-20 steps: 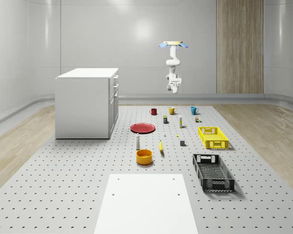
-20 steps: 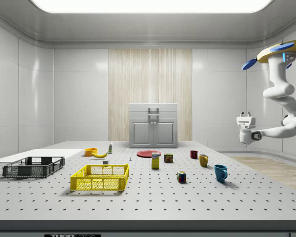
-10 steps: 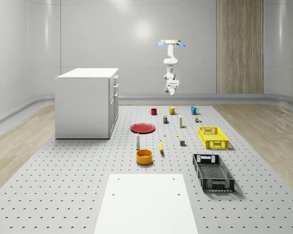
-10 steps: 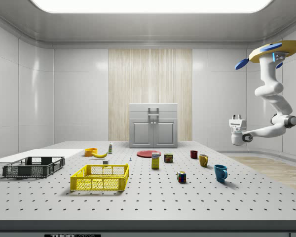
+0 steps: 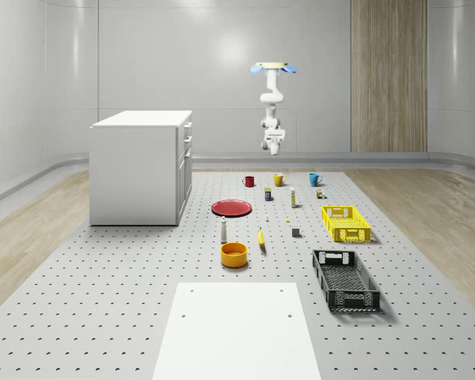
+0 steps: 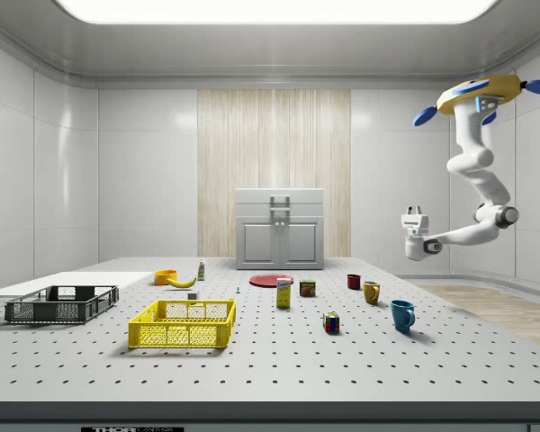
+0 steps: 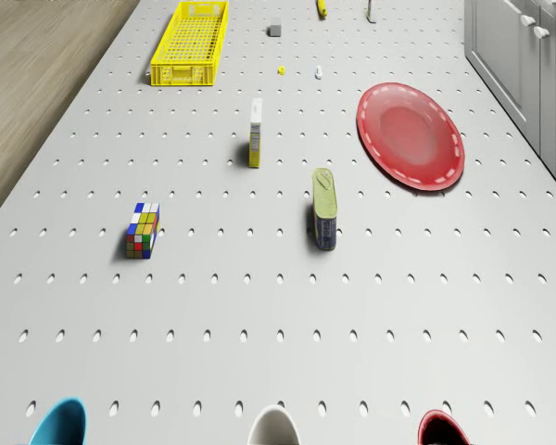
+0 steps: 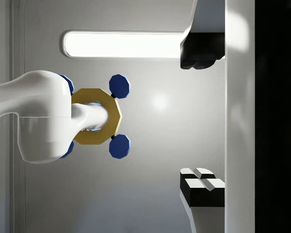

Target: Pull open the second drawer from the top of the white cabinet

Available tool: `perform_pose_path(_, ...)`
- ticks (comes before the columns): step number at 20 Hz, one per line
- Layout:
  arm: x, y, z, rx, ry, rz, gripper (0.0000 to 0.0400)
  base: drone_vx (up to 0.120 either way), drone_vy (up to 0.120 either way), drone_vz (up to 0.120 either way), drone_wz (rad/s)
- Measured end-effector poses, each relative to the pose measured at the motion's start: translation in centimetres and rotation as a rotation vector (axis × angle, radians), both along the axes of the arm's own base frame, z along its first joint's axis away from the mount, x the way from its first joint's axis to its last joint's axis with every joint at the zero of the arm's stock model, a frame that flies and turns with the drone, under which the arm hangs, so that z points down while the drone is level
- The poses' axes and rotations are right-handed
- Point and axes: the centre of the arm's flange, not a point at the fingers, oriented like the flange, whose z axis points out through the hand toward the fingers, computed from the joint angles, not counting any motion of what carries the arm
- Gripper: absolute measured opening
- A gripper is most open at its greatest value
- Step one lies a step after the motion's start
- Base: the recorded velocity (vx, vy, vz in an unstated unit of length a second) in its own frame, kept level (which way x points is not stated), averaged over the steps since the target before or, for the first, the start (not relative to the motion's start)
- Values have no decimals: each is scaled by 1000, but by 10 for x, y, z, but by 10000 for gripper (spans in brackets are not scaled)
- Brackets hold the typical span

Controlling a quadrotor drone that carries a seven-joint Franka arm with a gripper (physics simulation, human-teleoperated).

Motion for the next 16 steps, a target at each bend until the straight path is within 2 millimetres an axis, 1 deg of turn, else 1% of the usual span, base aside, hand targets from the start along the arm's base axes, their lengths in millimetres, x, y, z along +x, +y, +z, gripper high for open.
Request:
perform_pose_path(12, -1, 0, 1, -2, -9, 0, 300, 120, -120, 0, 0)
perform_pose_path(13, -1, -8, 0, 89, -8, -2, 300, 120, -120, 0, 0)
perform_pose_path(14, 0, -24, -3, 255, -5, 1, 303, 120, -120, 0, 0)
perform_pose_path(16, 0, -54, -17, 576, 1, 5, 306, 120, -120, 0, 0)
